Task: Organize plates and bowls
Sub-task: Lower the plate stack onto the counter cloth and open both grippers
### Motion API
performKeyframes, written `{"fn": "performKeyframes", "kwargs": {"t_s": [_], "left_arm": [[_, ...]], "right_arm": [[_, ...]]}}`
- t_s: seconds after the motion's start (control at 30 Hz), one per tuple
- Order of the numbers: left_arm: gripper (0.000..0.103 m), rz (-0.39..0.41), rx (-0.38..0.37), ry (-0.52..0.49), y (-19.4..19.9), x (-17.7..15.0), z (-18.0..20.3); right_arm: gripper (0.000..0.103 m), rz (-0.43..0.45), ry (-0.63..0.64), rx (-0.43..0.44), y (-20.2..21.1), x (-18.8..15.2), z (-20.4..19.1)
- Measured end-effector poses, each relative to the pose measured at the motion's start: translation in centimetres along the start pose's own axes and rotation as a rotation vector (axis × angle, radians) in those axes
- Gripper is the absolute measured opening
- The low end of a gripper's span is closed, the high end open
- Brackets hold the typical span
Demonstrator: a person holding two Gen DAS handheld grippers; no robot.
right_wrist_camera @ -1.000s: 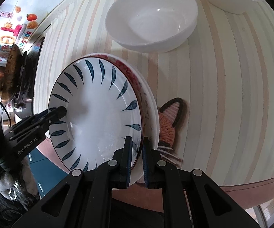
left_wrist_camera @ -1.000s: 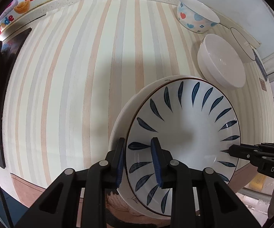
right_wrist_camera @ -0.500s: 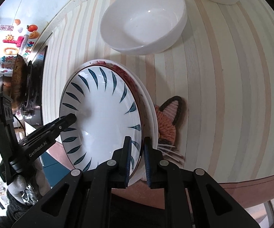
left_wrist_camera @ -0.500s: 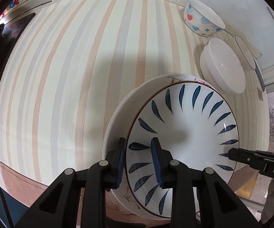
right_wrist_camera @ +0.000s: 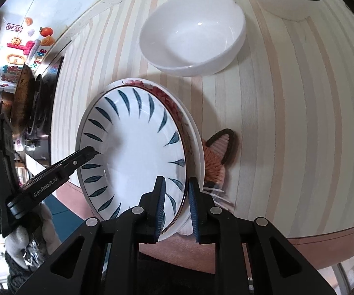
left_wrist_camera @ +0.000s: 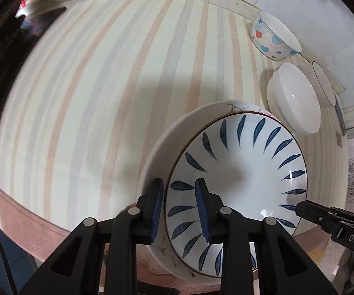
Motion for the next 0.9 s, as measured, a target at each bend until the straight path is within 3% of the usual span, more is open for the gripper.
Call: {"fn": "performKeyframes", "kwargs": {"t_s": [0.3,0.6,0.9], "left_arm": [[0.025,0.053,0.092,-0.033,2.4,-1.9,0.7],[0.025,0.156,0.087,-0.08,8.2,-4.5,0.9],[0.025,0.322,0.072,-0.106,17.6,-10.3,0.2]], "right_arm": [[0.029,0.071,0.056,-0.11,1.6,-0.5,-1.3],[0.033,0.168,0.065,-0.159,5.4,-3.9,-3.8],[0.061,0.36,0.101,-0.173,12.6,-12.0,-8.8]]}}
Point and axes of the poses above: each gripper's, at about its wrist camera, not at the fingertips, and y roughly against the way its jaws point, z to its right, x to its top, the point moved 5 cm from there along -y, roughly the way its jaws point, and after that the axes turned 8 degrees about -z, right-handed, at the moved point
